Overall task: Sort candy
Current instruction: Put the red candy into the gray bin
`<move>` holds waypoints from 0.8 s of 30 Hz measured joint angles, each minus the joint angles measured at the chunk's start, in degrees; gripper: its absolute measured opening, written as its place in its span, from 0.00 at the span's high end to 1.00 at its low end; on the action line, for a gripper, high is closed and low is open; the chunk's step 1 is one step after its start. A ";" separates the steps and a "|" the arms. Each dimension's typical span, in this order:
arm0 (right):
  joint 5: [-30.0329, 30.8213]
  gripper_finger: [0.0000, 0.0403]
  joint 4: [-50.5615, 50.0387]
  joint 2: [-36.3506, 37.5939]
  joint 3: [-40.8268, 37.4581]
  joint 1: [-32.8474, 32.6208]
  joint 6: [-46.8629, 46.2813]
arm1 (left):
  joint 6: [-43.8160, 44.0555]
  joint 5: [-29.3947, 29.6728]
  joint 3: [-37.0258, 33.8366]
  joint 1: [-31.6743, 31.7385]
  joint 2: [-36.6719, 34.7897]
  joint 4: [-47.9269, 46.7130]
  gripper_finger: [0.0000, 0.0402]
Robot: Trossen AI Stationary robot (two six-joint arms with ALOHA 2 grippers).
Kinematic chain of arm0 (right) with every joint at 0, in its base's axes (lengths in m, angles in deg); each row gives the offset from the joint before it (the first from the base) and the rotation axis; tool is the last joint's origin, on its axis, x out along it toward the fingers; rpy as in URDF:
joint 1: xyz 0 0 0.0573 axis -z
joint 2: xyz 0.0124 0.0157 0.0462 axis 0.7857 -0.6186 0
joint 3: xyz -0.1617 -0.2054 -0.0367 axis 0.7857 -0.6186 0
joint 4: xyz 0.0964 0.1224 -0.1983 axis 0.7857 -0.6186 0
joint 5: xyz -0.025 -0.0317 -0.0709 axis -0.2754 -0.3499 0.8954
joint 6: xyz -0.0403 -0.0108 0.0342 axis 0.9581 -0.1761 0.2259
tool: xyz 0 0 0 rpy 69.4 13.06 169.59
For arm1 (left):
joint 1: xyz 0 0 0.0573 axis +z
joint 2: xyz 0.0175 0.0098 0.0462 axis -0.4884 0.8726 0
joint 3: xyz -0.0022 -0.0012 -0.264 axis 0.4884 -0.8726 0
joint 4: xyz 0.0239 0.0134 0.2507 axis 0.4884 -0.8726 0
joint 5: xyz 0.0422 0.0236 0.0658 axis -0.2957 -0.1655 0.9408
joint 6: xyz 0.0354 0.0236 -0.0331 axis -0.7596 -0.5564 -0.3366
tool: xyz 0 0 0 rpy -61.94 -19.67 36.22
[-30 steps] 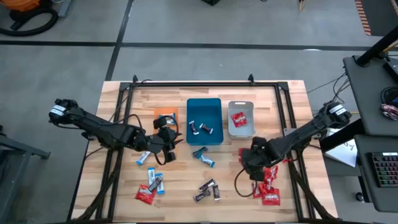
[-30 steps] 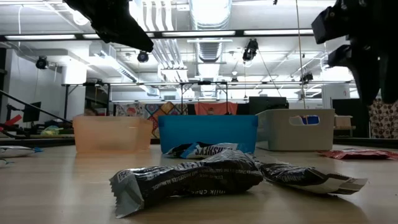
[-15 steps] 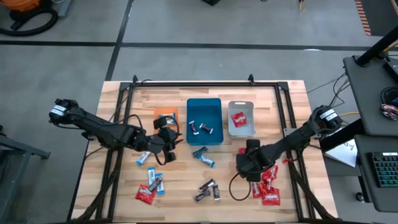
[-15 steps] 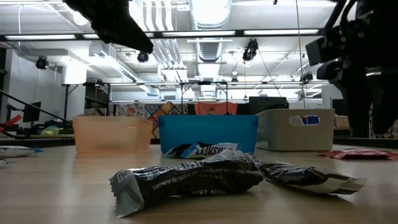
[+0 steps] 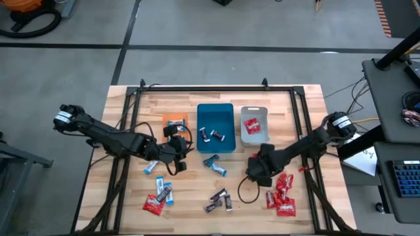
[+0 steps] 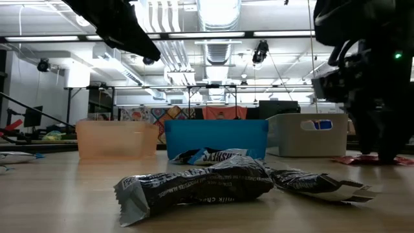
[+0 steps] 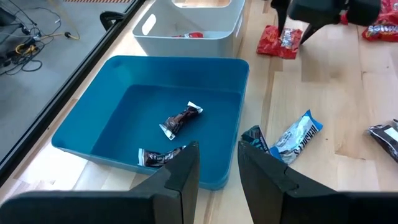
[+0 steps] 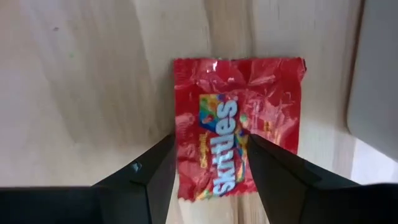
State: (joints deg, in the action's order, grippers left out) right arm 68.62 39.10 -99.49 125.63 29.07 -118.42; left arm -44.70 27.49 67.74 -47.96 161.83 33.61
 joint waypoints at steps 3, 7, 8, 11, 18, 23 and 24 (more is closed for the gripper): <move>-1.30 0.53 2.27 -0.15 -1.18 0.81 1.05 | 0.02 0.00 0.00 0.00 0.00 -0.06 0.77; -2.98 0.57 4.60 -0.04 -2.83 1.39 1.15 | 0.09 0.00 0.00 0.00 0.00 -0.09 0.77; -3.14 0.60 4.78 0.22 -3.09 1.39 1.15 | 0.11 0.00 0.00 0.00 0.00 -0.09 0.77; -3.33 0.71 5.13 0.38 -3.35 1.37 1.12 | 0.05 0.02 0.00 0.00 0.00 -0.10 0.77; -4.17 0.95 5.20 0.42 -3.37 1.39 1.72 | 0.04 0.02 0.00 0.00 0.00 0.00 0.77; -4.87 0.94 4.88 1.75 -2.50 1.39 1.61 | 0.25 0.00 0.00 0.00 0.00 0.02 0.77; -5.18 0.94 4.85 2.27 -2.22 1.39 1.57 | 0.32 0.00 0.00 0.00 0.00 0.02 0.77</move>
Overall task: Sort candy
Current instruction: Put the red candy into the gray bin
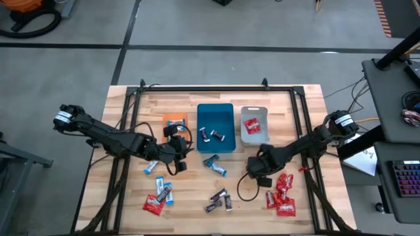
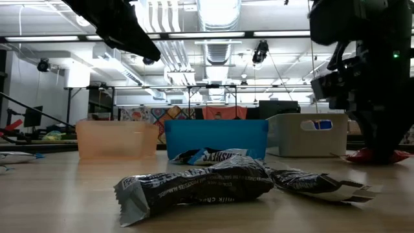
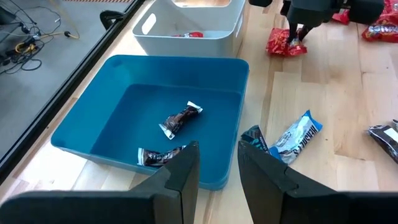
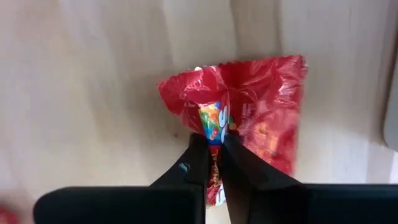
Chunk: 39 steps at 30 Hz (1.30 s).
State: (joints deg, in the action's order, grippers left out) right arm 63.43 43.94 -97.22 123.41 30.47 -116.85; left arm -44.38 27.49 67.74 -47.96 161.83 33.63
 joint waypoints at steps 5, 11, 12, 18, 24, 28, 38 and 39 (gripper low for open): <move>-2.59 0.94 0.21 5.54 3.32 -0.02 0.03 | 0.71 -0.07 0.00 0.00 0.00 0.21 0.77; 0.25 0.95 0.00 13.74 7.50 0.08 0.92 | 0.97 -0.11 0.00 0.00 0.00 0.89 0.77; 2.19 0.95 -0.04 15.08 8.05 0.18 1.22 | 1.15 -0.11 0.00 0.00 0.00 0.96 0.77; 11.39 0.95 -2.09 20.57 11.59 3.88 3.42 | 4.43 -3.43 0.00 -0.34 0.00 0.94 0.77; 14.14 0.95 -2.81 20.99 12.37 12.21 2.17 | 9.27 -13.95 0.78 -1.33 -0.09 -1.88 0.77; 14.14 0.95 -5.02 19.84 11.78 19.09 1.95 | 17.16 -21.02 3.24 -1.96 -0.15 -9.91 0.77; 14.09 0.91 -9.98 18.17 9.96 30.42 5.24 | 39.46 -24.91 4.47 -6.84 -0.08 -35.50 0.77; 13.99 0.90 -8.99 18.17 9.71 30.61 5.81 | 41.25 -24.27 4.44 -7.30 -0.05 -36.98 0.77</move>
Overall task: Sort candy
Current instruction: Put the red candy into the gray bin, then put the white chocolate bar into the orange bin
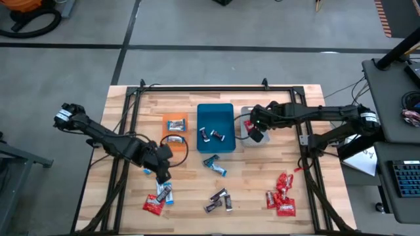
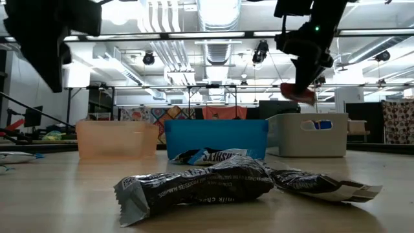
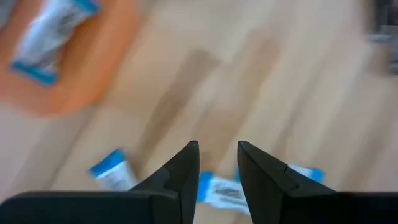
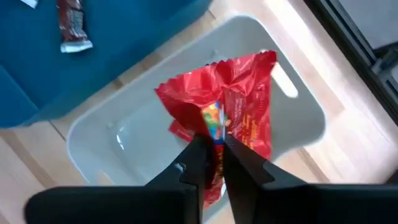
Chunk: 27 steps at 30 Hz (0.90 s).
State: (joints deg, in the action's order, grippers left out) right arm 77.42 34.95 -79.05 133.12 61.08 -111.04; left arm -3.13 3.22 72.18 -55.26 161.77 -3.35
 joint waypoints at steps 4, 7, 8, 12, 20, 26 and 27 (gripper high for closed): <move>-0.27 0.79 0.87 0.00 -0.48 0.60 0.26 | 3.53 0.22 -0.02 -1.17 0.03 -2.52 0.77; 0.13 0.71 1.02 0.00 -0.66 0.69 -0.48 | 3.98 0.26 -0.02 -1.70 0.07 -2.97 0.77; 0.14 0.68 1.07 0.00 -0.66 0.69 -0.58 | 4.39 0.44 -0.04 -1.68 0.12 -3.02 0.77; 0.15 0.61 1.18 0.00 -0.66 0.66 -0.57 | 8.33 1.41 -0.04 -1.70 0.16 -5.33 0.76; 0.15 0.59 5.04 0.02 -0.66 0.60 0.64 | 21.23 1.58 -2.36 -2.74 0.18 -10.47 0.68; 0.13 0.58 7.74 0.02 -0.66 0.60 1.85 | 27.64 0.86 -7.67 -2.84 0.18 -9.94 0.58; 0.13 0.58 7.77 0.02 -0.66 0.60 1.87 | 28.03 0.45 -8.71 -2.82 0.18 -9.43 0.57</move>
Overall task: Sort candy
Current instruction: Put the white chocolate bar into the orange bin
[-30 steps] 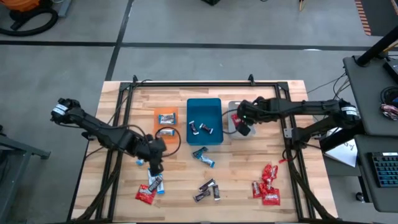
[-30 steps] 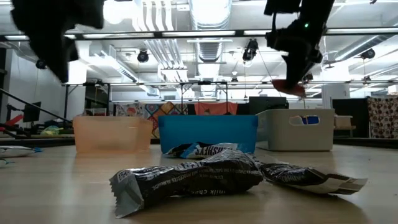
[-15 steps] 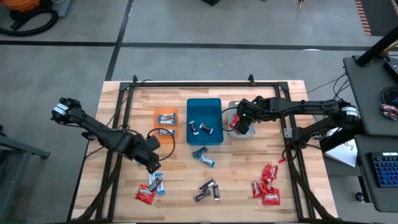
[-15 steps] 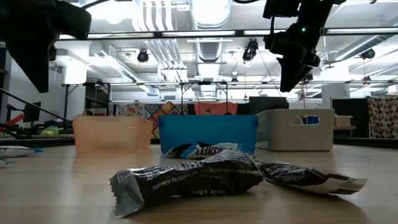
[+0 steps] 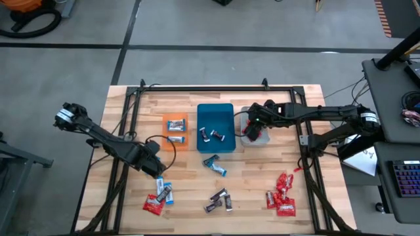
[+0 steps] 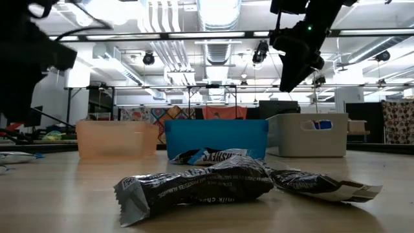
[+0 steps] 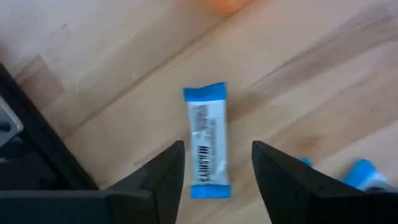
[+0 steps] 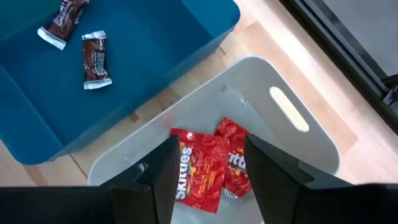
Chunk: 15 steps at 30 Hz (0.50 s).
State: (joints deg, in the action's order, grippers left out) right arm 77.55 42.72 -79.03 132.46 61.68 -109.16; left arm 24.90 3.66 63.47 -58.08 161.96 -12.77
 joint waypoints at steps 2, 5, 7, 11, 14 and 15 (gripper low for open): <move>0.00 0.58 0.20 0.00 0.00 0.00 0.03 | 0.10 -0.28 -1.90 -0.02 0.02 1.52 0.55; 0.00 0.59 0.20 0.00 -0.02 0.00 0.04 | -0.34 -0.31 -4.25 0.00 0.02 5.76 0.53; 0.00 0.58 0.20 0.00 -0.02 0.00 0.04 | -0.83 -0.31 -5.64 0.00 0.02 7.75 0.53; 0.00 0.58 0.38 0.00 -0.02 0.00 0.02 | -0.86 -0.31 -8.61 0.00 0.00 11.50 0.53; 0.00 0.59 0.59 0.00 -0.04 0.00 0.00 | -0.81 -0.31 -11.09 0.00 0.00 15.27 0.53; 0.00 0.59 0.62 0.00 -0.04 0.00 -0.02 | -0.81 -0.31 -11.87 0.00 0.02 16.69 0.53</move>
State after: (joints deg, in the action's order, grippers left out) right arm 77.55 43.34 -79.03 132.42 61.68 -109.19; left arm 24.09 3.36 51.60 -58.08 161.98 3.91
